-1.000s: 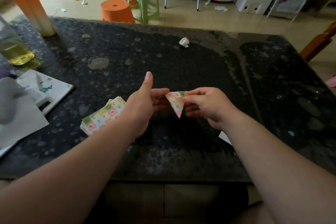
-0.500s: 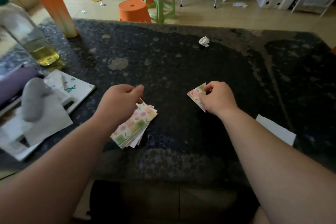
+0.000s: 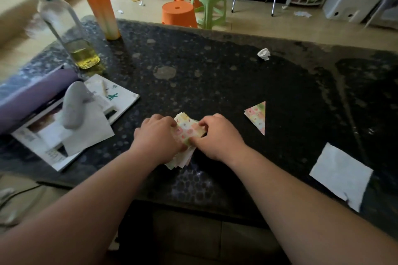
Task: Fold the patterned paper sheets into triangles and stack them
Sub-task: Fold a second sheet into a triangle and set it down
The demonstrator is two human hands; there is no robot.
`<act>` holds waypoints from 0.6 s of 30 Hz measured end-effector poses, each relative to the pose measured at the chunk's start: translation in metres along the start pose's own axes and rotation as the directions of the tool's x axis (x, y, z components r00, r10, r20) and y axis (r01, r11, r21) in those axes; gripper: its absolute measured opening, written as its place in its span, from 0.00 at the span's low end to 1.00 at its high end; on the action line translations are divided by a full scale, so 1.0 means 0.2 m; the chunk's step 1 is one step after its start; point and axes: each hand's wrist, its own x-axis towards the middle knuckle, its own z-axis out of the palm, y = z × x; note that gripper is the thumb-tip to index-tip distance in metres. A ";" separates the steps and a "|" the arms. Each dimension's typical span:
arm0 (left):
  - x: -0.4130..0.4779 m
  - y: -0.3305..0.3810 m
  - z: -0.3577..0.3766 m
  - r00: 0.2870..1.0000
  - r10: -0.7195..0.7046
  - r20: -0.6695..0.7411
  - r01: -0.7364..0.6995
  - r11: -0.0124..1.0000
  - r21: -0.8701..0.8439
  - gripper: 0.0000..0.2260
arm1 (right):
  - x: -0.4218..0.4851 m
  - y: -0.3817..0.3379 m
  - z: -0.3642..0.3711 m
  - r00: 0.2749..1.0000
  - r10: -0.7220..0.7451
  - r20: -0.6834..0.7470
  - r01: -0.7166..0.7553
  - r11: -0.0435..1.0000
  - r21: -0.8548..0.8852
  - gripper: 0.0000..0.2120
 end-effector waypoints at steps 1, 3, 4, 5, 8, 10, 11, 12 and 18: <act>0.00 -0.01 0.00 1.000 0.005 -0.012 -0.005 1.000 -0.004 0.31 | 0.01 -0.01 0.01 1.000 0.016 -0.024 -0.016 0.999 -0.032 0.22; -0.01 -0.01 0.01 0.999 0.021 -0.036 -0.021 1.000 -0.017 0.28 | 0.02 -0.02 0.02 0.997 0.055 -0.049 -0.057 0.998 -0.035 0.23; -0.02 -0.01 0.02 0.998 0.029 -0.046 -0.031 0.999 -0.026 0.27 | 0.02 -0.02 0.02 0.996 0.072 -0.052 -0.073 0.997 -0.020 0.22; -0.02 -0.02 0.02 0.998 0.036 -0.055 -0.038 0.999 -0.038 0.27 | 0.03 -0.02 0.02 0.995 0.086 -0.053 -0.086 0.996 -0.004 0.21; -0.02 -0.02 0.03 0.996 0.049 -0.077 -0.053 0.997 -0.056 0.25 | 0.03 -0.02 0.03 0.993 0.094 -0.070 -0.093 0.996 0.009 0.18; -0.03 -0.02 0.04 0.993 0.065 -0.103 -0.070 0.996 -0.047 0.24 | 0.03 -0.03 0.03 0.992 0.098 -0.078 -0.097 0.995 0.015 0.17; -0.03 -0.02 0.04 0.990 0.076 -0.118 -0.082 0.995 -0.050 0.24 | 0.02 -0.03 0.03 0.992 0.098 -0.081 -0.097 0.995 0.019 0.16; -0.04 -0.01 0.04 0.987 0.086 -0.133 -0.095 0.994 -0.058 0.23 | 0.02 -0.03 0.03 0.992 0.099 -0.084 -0.097 0.995 0.022 0.15; -0.03 -0.01 0.05 0.984 0.065 -0.167 -0.099 0.974 -0.204 0.22 | 0.01 -0.02 0.01 0.992 0.107 -0.070 -0.102 0.992 0.074 0.18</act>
